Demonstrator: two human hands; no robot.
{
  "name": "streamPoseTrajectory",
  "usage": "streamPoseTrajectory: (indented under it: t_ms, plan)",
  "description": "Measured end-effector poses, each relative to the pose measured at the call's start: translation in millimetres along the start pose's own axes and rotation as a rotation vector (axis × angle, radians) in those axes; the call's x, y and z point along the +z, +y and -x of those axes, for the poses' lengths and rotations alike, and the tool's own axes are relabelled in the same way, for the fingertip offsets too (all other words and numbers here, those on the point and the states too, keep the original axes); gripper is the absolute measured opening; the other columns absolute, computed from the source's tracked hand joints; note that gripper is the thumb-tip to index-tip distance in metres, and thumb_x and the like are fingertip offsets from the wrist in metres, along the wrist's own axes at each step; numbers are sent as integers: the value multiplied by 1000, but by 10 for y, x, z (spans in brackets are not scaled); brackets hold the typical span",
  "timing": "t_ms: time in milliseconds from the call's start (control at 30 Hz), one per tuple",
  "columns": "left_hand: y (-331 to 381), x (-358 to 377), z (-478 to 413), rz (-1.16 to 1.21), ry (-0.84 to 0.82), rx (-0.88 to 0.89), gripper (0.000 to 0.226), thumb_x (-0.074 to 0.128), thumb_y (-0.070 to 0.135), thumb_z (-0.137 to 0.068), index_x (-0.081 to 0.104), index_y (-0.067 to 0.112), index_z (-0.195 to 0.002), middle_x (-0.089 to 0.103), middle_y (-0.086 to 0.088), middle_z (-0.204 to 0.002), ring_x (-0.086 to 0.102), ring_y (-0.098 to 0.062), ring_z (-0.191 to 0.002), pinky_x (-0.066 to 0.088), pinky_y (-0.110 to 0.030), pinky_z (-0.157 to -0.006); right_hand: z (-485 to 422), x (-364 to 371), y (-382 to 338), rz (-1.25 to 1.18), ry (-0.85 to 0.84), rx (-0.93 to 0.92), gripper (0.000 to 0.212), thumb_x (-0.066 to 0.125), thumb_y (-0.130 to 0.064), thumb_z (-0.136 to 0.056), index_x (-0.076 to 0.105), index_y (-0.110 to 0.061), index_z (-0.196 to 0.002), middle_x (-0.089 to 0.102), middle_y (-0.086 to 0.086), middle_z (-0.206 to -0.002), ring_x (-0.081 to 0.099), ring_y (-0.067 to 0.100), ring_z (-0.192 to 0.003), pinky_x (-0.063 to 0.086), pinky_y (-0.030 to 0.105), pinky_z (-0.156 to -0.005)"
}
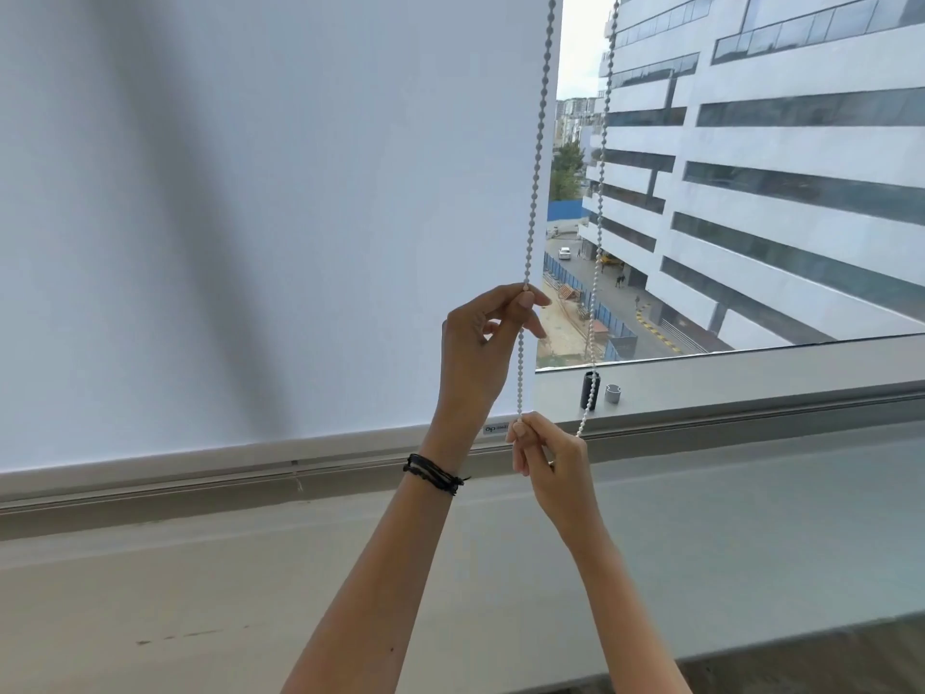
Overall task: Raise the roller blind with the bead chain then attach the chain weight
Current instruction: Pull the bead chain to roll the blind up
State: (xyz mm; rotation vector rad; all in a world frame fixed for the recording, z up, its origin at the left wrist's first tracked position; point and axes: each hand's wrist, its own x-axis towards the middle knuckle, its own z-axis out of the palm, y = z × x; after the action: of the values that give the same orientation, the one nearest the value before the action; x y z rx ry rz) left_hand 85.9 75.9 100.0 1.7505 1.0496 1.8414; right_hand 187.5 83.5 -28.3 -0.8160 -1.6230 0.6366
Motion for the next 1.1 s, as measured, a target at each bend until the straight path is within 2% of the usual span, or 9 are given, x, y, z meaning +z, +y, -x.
streamPoseTrajectory:
  t_ms: [100, 200, 300, 500, 600, 700, 767, 933, 1100]
  plan:
    - [-112, 3, 57, 3, -11, -18, 19, 53, 16, -96, 69, 15, -85, 64, 11, -59, 59, -1, -63, 42, -17, -63, 44, -6, 84, 84, 19, -25, 36, 44, 11, -88, 52, -19, -70, 57, -1, -55, 53, 13, -50, 46, 29, -48]
    - [-211, 6, 114, -4, -10, -21, 21, 53, 14, -96, 68, 19, -83, 64, 15, -57, 62, -4, -65, 47, -24, -72, 86, -1, 183, 212, 30, -57, 27, 48, 12, -85, 55, -11, -72, 62, 0, -58, 59, 15, -54, 52, 33, -57]
    - [-308, 20, 184, 6, 3, -34, 24, 52, 12, -96, 67, 22, -81, 64, 16, -56, 62, -4, -63, 48, -27, -77, 150, 25, 279, 260, 29, -29, 27, 49, 12, -84, 55, -13, -73, 61, -3, -58, 58, 11, -55, 52, 30, -58]
    - [-439, 94, 363, 34, -2, -78, 22, 53, 12, -95, 68, 19, -81, 63, 17, -56, 59, -2, -63, 45, -14, -71, 323, 89, 409, 230, 58, 27, 31, 49, 16, -84, 57, -12, -73, 60, -2, -57, 56, 9, -53, 50, 21, -56]
    - [-450, 51, 367, 36, 0, -71, 21, 53, 13, -95, 68, 18, -81, 64, 19, -56, 58, 0, -62, 45, -12, -70, 326, 90, 391, 141, 16, 47, 27, 49, 7, -90, 60, -12, -75, 65, -2, -62, 62, 8, -59, 52, 21, -62]
    - [-445, -14, 377, 31, 2, -62, 22, 53, 12, -95, 68, 18, -81, 64, 19, -56, 59, 2, -63, 43, -9, -73, 279, 50, 288, 75, -21, 80, 27, 46, -19, -97, 68, -15, -84, 72, -7, -80, 67, 6, -80, 50, 15, -74]
    - [-443, -55, 383, 22, 6, -67, 22, 53, 13, -95, 68, 20, -80, 63, 18, -56, 59, 2, -63, 43, -8, -73, 169, 3, 164, 7, 30, 94, 33, 40, -28, -98, 69, -16, -90, 73, -6, -87, 67, 9, -87, 50, 20, -78]
    - [-426, -91, 367, 19, 0, -76, 21, 55, 17, -94, 69, 23, -80, 64, 16, -58, 61, -2, -66, 46, -16, -79, -465, -107, -484, -187, 153, -60, 33, 36, -33, -99, 66, -19, -94, 71, -3, -88, 68, 13, -87, 54, 30, -79]
    - [-439, -73, 353, 7, -13, -81, 22, 54, 15, -95, 69, 14, -79, 62, 15, -56, 59, 2, -67, 41, -8, -81, -1205, -206, -1278, -398, -7, -191, 27, 28, -14, -102, 50, -7, -114, 67, 9, -90, 67, 16, -75, 55, 29, -73]
